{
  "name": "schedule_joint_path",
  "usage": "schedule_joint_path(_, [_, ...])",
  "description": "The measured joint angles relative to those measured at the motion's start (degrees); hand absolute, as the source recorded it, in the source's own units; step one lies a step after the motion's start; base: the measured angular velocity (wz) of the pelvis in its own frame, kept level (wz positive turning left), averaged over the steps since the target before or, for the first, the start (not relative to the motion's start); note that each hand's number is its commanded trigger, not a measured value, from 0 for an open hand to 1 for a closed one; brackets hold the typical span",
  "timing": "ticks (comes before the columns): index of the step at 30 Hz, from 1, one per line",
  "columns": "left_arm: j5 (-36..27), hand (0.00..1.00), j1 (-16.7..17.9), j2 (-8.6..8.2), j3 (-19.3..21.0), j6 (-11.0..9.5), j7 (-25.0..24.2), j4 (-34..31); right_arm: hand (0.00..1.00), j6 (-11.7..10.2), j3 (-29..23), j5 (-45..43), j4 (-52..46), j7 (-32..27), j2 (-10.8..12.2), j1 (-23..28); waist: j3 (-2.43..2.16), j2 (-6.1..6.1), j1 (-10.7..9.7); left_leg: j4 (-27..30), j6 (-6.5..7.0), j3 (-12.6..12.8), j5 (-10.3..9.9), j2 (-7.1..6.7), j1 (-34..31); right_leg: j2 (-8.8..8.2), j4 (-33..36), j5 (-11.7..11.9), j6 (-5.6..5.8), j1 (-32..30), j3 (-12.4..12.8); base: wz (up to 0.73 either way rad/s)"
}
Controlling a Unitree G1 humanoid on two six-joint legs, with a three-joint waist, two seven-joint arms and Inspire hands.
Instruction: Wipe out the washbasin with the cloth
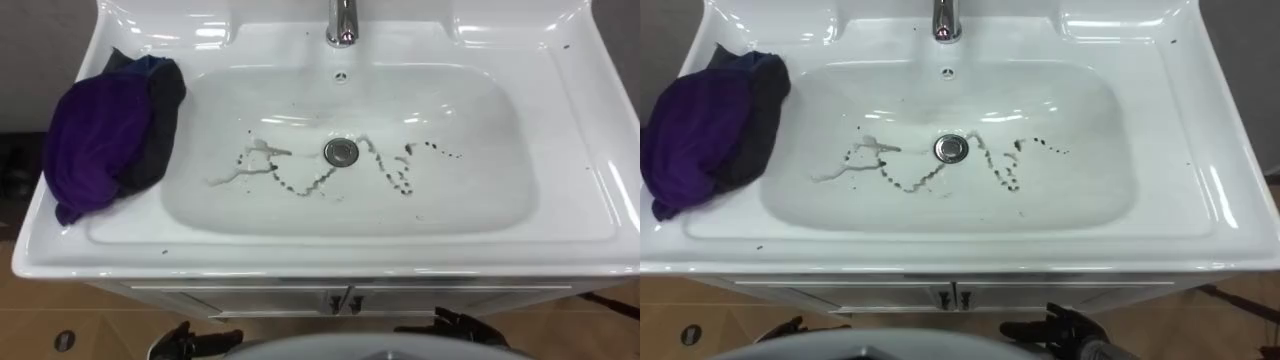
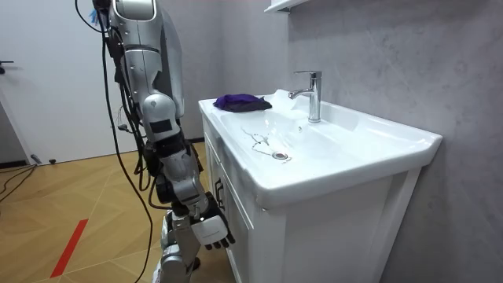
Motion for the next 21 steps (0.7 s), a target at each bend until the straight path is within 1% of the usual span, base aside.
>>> schedule_joint_path(4, [-0.75,0.0,-0.14,-0.09,0.4,1.39,-0.06,-0.06,0.0,0.99,-0.48,0.0,-0.2,0.1,0.0,-0.01,-0.04,0.15,-0.06,0.02,0.0,0.0,0.0,0.0,0.01,0.0,0.03,0.0,0.0,0.02,-0.05,0.0])
schedule_joint_path(6, [-0.75,0.0,-0.36,-0.03,0.39,1.76,-0.14,-0.04,0.0,1.3,-0.47,0.0,-0.4,0.11,-0.03,-0.02,-0.04,0.15,-0.06,0.02,0.0,-0.02,0.0,0.0,0.0,-0.02,0.03,0.0,0.0,-0.01,-0.19,0.0])
schedule_joint_path(15, [-0.73,0.0,-0.39,0.09,0.41,1.84,-0.92,-0.05,0.0,2.28,-0.64,-0.12,-0.93,0.21,-0.07,-0.01,-0.06,0.19,-0.08,0.1,0.0,-0.02,0.0,0.0,0.0,-0.02,0.07,0.0,0.0,0.06,-0.23,0.0])
schedule_joint_path(21, [-0.77,0.0,-0.39,0.1,0.39,1.83,-0.94,-0.04,0.0,2.32,-0.84,-0.31,-1.06,0.58,-0.1,0.01,-0.07,0.15,-0.05,0.1,0.0,-0.08,0.0,0.0,0.07,-0.02,0.13,0.0,0.0,0.09,-0.21,0.0])
